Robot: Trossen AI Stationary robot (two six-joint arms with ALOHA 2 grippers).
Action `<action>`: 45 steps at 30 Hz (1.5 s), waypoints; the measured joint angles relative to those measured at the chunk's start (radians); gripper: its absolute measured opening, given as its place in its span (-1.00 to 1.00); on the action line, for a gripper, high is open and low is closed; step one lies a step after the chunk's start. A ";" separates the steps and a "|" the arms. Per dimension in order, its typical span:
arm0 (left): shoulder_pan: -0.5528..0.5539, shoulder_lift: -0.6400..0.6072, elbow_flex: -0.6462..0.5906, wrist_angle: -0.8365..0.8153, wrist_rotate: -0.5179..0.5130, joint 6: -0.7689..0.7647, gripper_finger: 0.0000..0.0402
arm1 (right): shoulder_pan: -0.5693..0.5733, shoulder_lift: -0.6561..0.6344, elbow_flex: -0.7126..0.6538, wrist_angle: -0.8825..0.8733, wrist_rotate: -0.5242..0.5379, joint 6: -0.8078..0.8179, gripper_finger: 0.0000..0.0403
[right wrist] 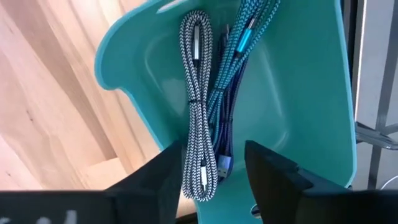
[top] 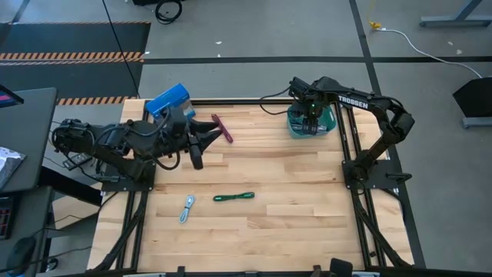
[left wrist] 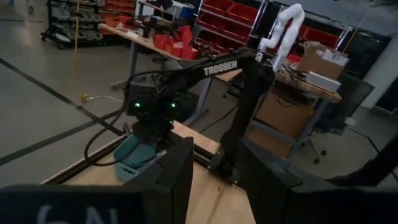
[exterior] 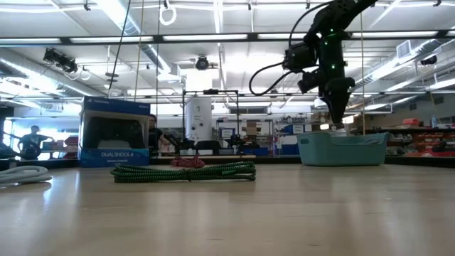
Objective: Pick and place USB-C Cables
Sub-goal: Put the black charger cable into the green bin
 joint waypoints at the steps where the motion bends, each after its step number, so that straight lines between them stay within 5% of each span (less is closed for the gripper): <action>1: 0.000 0.000 0.000 -0.004 0.012 -0.004 -0.33 | 0.000 0.000 0.000 0.007 0.000 0.001 -0.08; 17: -0.004 0.000 0.000 -0.205 0.083 -0.194 -0.33 | 0.106 -0.001 0.000 -0.061 -0.186 0.367 -0.07; 21: -0.004 0.000 0.000 -0.231 0.116 -0.228 -0.33 | 0.133 -0.001 0.000 -0.081 -0.126 0.373 -0.08; 35: -0.063 0.000 0.000 -0.222 0.117 -0.261 -0.33 | -0.071 0.000 -0.163 -0.008 -0.108 0.421 -0.11; 45: -0.077 0.000 0.000 -0.222 0.116 -0.314 -0.33 | -0.108 0.000 -0.226 0.067 -0.074 0.379 -0.11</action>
